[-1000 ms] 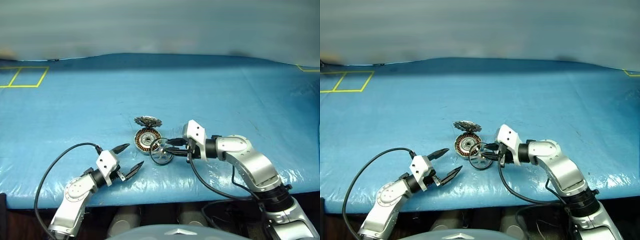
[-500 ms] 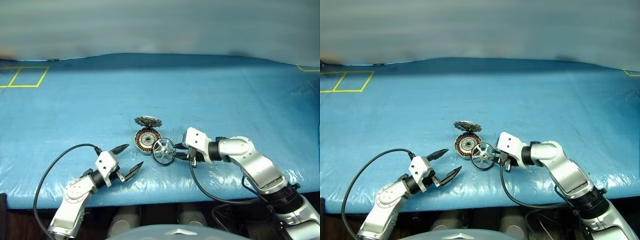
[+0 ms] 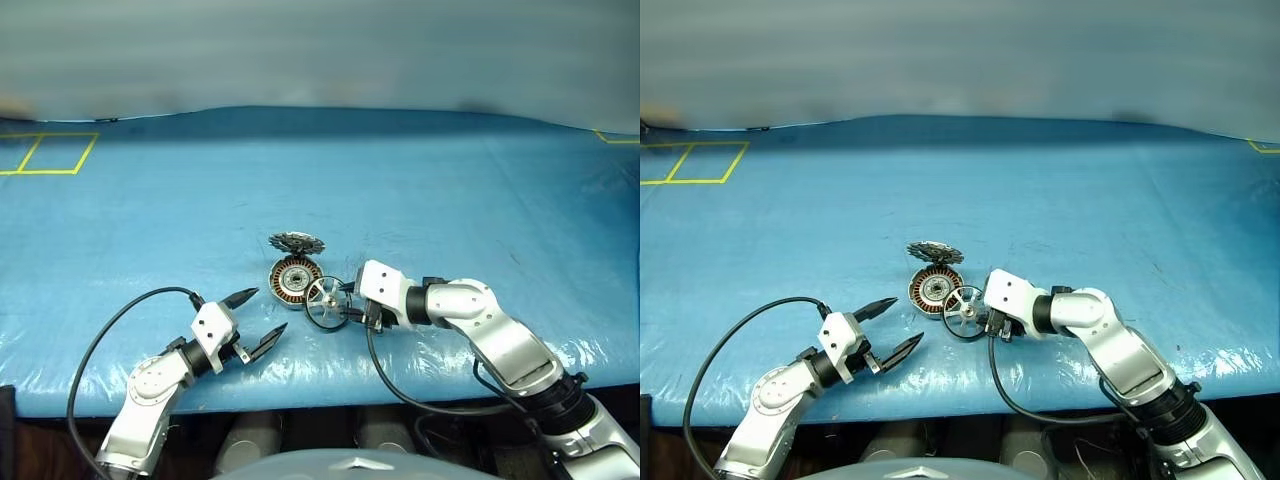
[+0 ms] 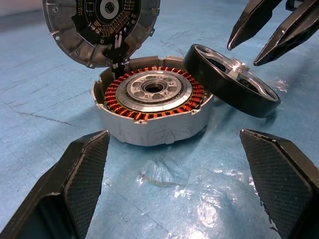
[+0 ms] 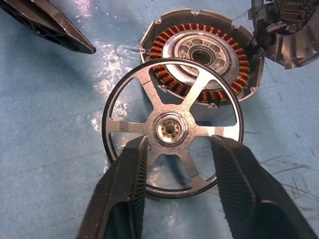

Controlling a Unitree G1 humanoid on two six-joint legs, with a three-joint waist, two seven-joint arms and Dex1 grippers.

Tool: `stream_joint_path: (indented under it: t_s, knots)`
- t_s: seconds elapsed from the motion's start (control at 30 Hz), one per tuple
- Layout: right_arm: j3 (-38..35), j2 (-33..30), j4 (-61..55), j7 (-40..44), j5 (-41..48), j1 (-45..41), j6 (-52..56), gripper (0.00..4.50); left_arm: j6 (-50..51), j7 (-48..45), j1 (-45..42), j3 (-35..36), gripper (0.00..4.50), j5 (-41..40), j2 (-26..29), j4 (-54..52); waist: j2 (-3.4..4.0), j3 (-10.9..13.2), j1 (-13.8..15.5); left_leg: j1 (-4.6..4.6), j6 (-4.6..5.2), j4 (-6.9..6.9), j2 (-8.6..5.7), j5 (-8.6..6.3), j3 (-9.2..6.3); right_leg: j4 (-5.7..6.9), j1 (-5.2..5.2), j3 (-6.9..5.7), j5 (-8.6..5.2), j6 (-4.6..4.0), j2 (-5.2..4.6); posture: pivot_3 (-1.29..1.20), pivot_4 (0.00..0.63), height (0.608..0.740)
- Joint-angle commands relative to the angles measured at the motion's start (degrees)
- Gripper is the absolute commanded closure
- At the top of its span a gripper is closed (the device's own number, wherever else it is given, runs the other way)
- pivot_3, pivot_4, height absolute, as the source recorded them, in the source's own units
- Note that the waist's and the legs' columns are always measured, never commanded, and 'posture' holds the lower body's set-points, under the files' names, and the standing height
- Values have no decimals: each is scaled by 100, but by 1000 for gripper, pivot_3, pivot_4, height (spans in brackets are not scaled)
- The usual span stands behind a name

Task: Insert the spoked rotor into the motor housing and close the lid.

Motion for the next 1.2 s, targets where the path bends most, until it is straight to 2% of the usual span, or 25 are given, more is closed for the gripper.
stream_joint_path:
  t_s: [0.03, 0.77, 1.2]
  knots:
    - [19, -3, -312, -11, -18, 48, -50, 2079, -25, 35, 24, 47, 37, 3, 15, -146, 0, 0, 0, 0, 0, 0, 0, 0, 0, 0, 0, 0, 1, -1, 0, 0, 150, 740]
    - [287, 123, -83, -425, -482, 157, 117, 2079, 20, 35, -13, 26, 37, 35, 25, -138, 0, -1, -5, 10, 0, 1, 0, 0, 0, 1, 2, 0, -9, 14, 0, 0, 150, 740]
    - [65, 210, -287, -467, -303, 295, 245, 2079, 36, 25, 9, 25, 37, 41, 37, -126, 0, 0, -4, 10, 0, 1, 0, 0, 0, 1, 4, 1, -9, 14, 0, 0, 150, 740]
